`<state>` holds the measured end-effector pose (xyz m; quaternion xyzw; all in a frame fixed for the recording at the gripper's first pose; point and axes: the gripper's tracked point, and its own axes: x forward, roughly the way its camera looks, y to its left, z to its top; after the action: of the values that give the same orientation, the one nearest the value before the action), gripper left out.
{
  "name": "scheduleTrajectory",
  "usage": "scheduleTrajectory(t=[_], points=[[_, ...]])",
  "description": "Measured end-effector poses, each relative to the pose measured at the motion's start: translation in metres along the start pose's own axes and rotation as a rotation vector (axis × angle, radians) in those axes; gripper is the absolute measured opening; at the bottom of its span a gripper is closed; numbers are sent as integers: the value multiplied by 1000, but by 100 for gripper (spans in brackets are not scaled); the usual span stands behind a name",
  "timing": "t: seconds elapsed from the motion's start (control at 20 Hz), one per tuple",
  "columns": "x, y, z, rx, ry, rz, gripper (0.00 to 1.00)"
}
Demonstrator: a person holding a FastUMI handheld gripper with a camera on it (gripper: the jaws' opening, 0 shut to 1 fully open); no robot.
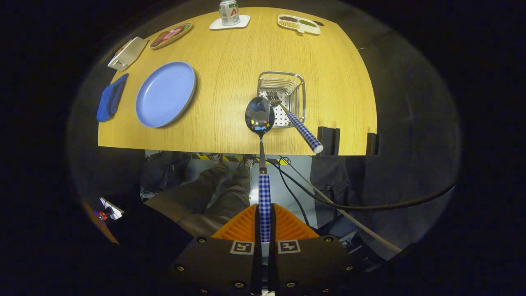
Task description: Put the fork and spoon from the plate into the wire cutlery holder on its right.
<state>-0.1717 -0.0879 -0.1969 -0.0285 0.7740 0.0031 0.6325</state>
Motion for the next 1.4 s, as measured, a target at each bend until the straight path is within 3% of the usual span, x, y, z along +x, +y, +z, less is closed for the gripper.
scheduleTrajectory(t=[0.25,0.9,1.2,1.3,1.4], points=[[2,-14,14,-30,56,-66,6],[16,-14,54,-20,251,-62,6],[24,-17,71,-14,268,-67,6],[25,-17,77,-3,266,-63,12],[20,-15,85,-7,246,-65,12]])
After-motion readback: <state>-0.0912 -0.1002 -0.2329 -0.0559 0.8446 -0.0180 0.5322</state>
